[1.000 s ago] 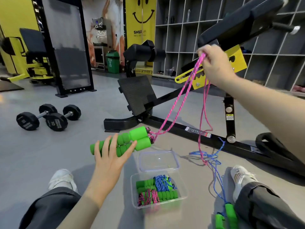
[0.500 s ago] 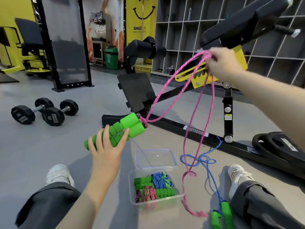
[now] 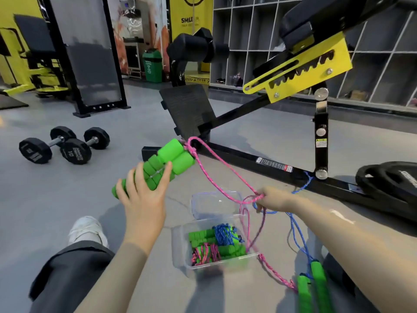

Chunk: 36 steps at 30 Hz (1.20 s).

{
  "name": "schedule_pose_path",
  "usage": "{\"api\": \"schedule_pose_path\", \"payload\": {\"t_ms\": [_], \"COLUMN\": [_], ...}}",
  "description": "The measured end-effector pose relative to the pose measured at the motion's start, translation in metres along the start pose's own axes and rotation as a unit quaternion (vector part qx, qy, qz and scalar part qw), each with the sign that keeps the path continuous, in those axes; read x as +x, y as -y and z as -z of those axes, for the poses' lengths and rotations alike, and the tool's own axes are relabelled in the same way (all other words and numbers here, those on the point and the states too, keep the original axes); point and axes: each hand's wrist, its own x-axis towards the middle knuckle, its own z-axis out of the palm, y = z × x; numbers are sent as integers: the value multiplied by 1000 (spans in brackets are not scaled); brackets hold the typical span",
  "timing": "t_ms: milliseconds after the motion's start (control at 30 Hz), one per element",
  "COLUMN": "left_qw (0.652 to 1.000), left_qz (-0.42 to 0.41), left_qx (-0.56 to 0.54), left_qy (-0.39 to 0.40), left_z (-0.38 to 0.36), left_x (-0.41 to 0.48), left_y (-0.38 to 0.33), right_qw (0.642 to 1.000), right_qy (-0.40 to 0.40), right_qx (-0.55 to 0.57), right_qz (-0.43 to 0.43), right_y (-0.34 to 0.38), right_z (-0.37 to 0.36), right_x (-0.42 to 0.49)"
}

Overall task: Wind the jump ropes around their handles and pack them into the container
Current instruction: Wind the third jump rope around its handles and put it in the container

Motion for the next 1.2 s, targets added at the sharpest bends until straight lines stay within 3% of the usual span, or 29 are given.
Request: {"api": "schedule_pose_path", "payload": {"t_ms": [100, 200, 367, 533, 633, 733, 800, 1000, 1100, 1200], "left_qw": [1000, 997, 984, 981, 980, 983, 985, 990, 994, 997], "left_qz": [4, -65, -175, -191, -198, -185, -173, -135, -93, -54], "left_qx": [-11, -10, -4, -6, -7, -12, -17, -41, -53, -63], "left_qy": [20, 32, 28, 30, 27, 22, 23, 28, 18, 1], "left_z": [-3, -11, -27, -38, -40, -37, -34, -8, 13, 33], "left_x": [3, -3, -20, -25, -29, -27, -21, 0, 14, 25], "left_y": [0, -13, -38, -44, -43, -44, -46, -45, -35, -21], "right_qw": [999, 997, 991, 987, 982, 979, 972, 944, 945, 970], "right_qy": [1, -40, 12, 64, 45, -36, -133, -302, -303, -223], "right_qx": [47, 21, -19, 13, 50, 90, 121, 129, 91, 25], "right_qz": [-25, -67, -130, -146, -176, -178, -152, 22, 82, 98], "right_y": [-30, -55, -89, -106, -107, -100, -96, -50, -21, 2], "right_z": [-30, -57, -120, -178, -198, -175, -142, -31, 3, 23], "right_x": [-5, -1, 9, 21, 26, 24, 21, -13, -34, -47]}}
